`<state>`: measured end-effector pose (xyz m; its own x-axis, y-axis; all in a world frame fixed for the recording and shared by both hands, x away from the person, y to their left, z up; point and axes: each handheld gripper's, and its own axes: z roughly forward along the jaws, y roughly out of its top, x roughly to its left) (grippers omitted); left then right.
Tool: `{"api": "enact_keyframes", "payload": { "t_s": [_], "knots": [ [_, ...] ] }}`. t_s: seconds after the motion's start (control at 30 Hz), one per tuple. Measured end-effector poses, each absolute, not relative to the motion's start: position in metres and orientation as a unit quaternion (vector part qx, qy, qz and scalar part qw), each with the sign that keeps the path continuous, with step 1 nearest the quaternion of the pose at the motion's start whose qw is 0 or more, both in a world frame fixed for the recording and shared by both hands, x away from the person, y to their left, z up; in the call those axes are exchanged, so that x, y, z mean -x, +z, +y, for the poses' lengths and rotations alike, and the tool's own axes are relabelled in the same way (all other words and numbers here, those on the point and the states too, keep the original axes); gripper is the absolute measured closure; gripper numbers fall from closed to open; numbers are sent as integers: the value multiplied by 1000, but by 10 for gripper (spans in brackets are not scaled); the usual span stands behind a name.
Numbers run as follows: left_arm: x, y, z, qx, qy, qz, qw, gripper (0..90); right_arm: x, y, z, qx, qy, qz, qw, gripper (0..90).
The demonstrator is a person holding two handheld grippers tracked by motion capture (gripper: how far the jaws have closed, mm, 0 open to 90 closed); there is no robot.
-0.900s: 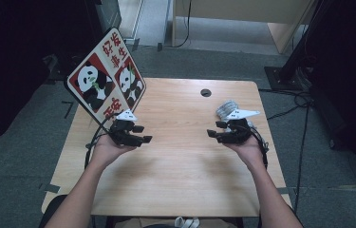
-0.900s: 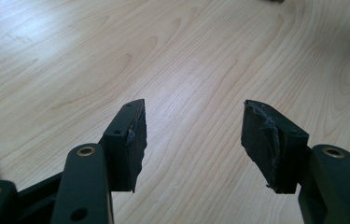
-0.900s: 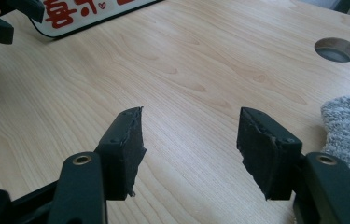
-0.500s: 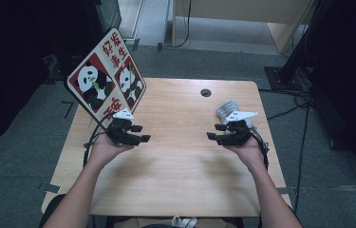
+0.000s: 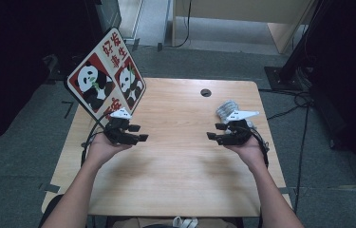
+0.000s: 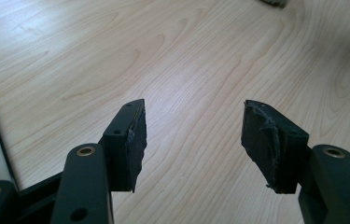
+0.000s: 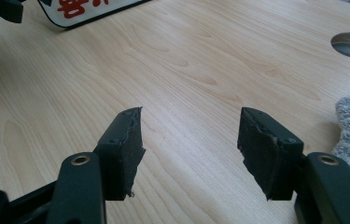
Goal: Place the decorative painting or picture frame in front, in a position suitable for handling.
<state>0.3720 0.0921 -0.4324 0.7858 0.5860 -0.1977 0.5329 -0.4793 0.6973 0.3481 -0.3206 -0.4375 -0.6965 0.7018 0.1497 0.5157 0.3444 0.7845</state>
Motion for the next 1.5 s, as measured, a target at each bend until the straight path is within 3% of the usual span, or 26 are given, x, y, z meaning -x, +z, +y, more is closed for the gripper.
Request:
{"api": "enact_keyframes", "payload": {
  "t_s": [1.5],
  "knots": [
    [-347, -404, 174, -821, 49, 383, 420, 397, -349, -443, -314, -370, 409, 828, 103, 406]
  ]
}}
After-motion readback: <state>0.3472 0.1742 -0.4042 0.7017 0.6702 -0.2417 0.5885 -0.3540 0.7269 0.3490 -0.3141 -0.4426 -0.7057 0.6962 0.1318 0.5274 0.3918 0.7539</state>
